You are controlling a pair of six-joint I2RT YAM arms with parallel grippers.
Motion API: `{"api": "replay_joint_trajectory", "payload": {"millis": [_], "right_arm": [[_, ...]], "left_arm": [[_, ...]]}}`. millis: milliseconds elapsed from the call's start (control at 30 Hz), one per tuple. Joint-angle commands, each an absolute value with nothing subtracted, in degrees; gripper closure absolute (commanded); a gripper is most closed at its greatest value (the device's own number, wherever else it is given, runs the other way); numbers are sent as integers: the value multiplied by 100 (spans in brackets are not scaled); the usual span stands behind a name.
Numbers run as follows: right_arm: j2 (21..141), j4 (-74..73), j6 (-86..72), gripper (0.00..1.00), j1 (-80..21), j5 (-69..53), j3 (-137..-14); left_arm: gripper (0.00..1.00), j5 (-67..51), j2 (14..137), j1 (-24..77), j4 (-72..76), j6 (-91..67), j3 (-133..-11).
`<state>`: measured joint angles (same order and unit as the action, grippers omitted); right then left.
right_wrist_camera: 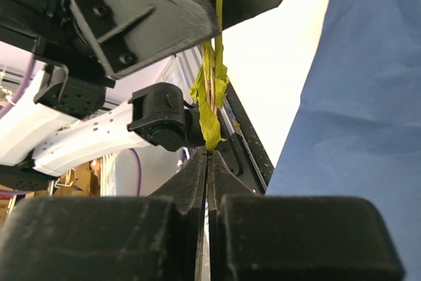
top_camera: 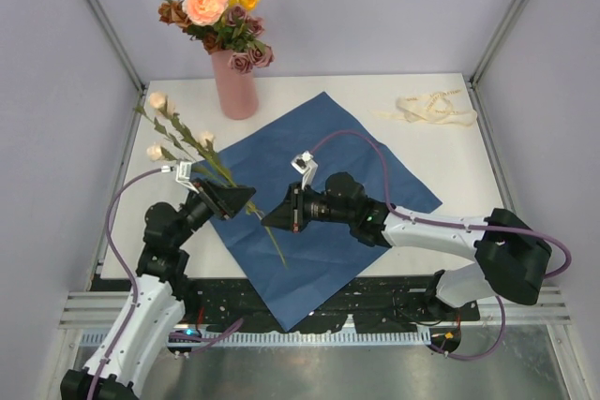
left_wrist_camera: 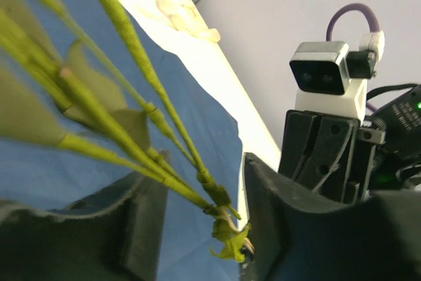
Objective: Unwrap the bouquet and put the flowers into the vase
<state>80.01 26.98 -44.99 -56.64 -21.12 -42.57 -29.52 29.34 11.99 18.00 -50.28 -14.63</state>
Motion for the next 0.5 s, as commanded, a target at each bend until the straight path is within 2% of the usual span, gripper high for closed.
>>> {"api": "replay_joint_trajectory", "payload": {"millis": [0,67,133,167,200,233,300,367,400,467], "right_arm": [[7901,3164,-4588,95,-5748,-2145,-4570],[7919,3164,-4588,95,-5748,-2136,-4588],[7936,3164,-4588,95,-5748,-2171,-4605],[7937,3181,-4570,93,-5748,-2188,-4623],[7919,3164,-4536,82,-5748,-2223,-4649],[7884,3094,-4509,78,-5748,-2232,-4667],[7762,2867,-4351,57,-5748,-2206,-4815],[7516,2394,-3887,19,-5739,-1918,-4973],[7323,2025,-3789,4,-5739,-1803,-5036],[6955,1637,-3543,5,-5739,-1294,-5071]], "left_arm": [[58,-2795,2620,1204,1750,-4887,-1459],[75,-2734,2514,1213,1644,-4878,-1503],[100,-2655,2452,1213,1521,-4852,-1573],[100,-2619,2426,1213,1468,-4825,-1625],[100,-2584,2434,1204,1433,-4790,-1678],[100,-2523,2443,1213,1424,-4738,-1740],[100,-2435,2487,1213,1415,-4571,-1950],[100,-2268,2566,1213,1363,-4370,-2187],[100,-2146,2610,1213,1293,-4246,-2354],[100,-1900,2733,1204,1248,-3939,-2653]]}}
